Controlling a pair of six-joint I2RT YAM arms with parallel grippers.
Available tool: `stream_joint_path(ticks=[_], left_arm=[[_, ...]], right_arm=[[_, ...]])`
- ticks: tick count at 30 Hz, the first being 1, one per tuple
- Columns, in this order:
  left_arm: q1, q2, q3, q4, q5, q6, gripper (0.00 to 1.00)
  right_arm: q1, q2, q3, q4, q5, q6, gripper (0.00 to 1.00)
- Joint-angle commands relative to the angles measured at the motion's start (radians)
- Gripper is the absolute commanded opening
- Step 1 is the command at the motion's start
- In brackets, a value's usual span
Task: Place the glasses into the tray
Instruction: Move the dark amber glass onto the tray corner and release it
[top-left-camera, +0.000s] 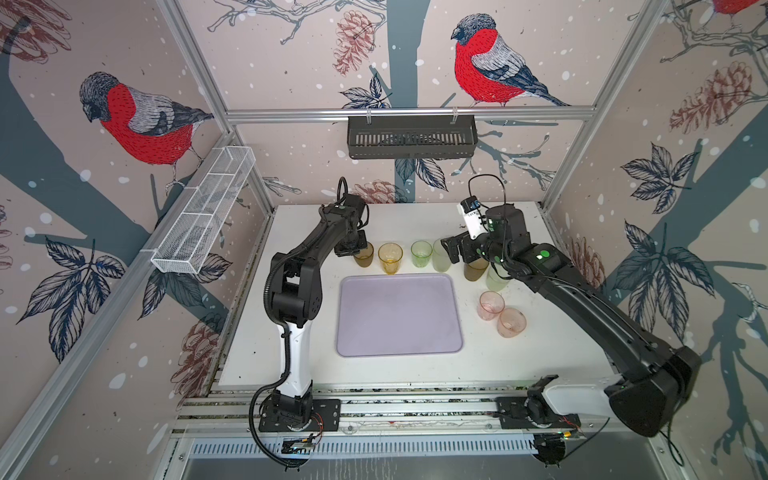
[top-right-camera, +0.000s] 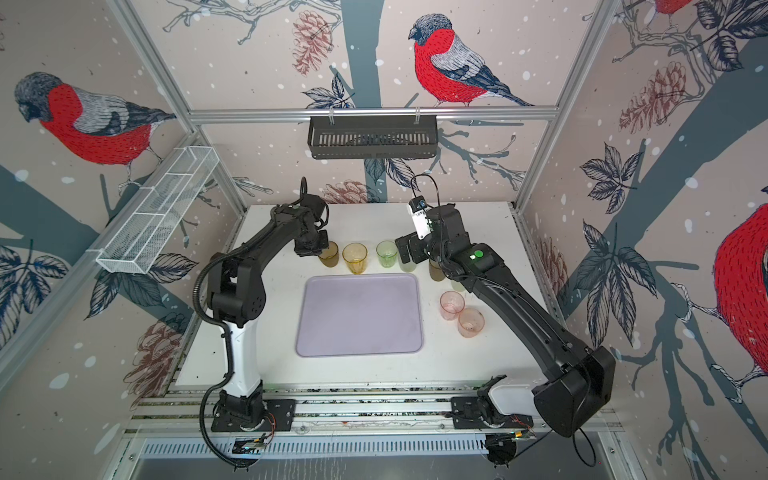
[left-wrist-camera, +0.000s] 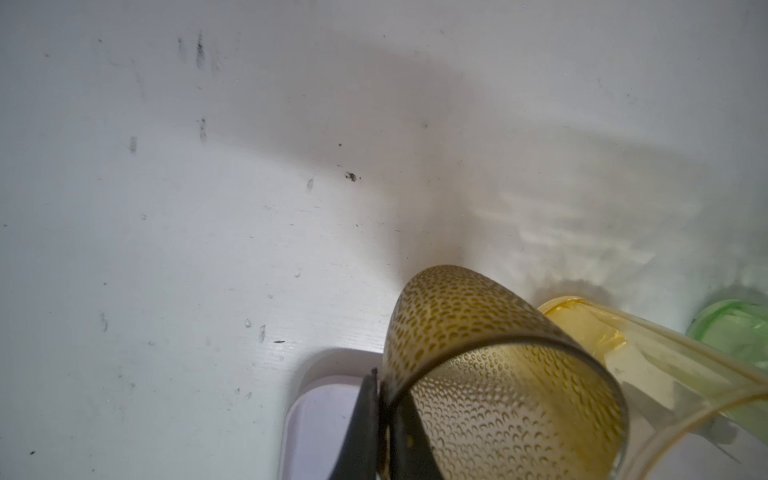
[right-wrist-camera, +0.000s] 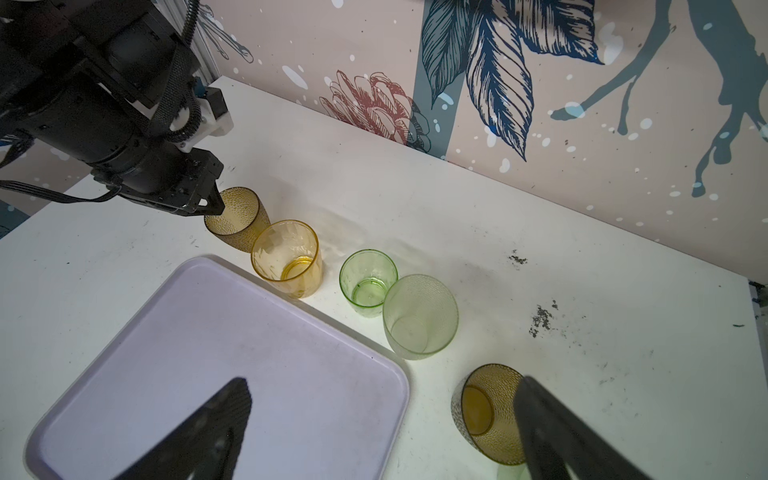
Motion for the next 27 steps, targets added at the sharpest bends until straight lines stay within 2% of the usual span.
stream_joint_path(ticks=[1, 15, 27], left_arm=[[-0.007, -0.05, -0.027, -0.063, -0.056, 0.0, 0.0], [-0.046, -0.269, -0.29, -0.046, -0.051, -0.043, 0.0], [-0.057, -0.336, -0.439, 0.006, -0.032, -0.07, 0.0]], right_arm=[[-0.002, 0.003, 0.004, 0.028, -0.013, 0.0, 0.99], [-0.001, 0.013, 0.018, 0.027, -0.031, -0.002, 1.0], [0.03, 0.015, -0.01, 0.037, -0.053, 0.012, 0.99]])
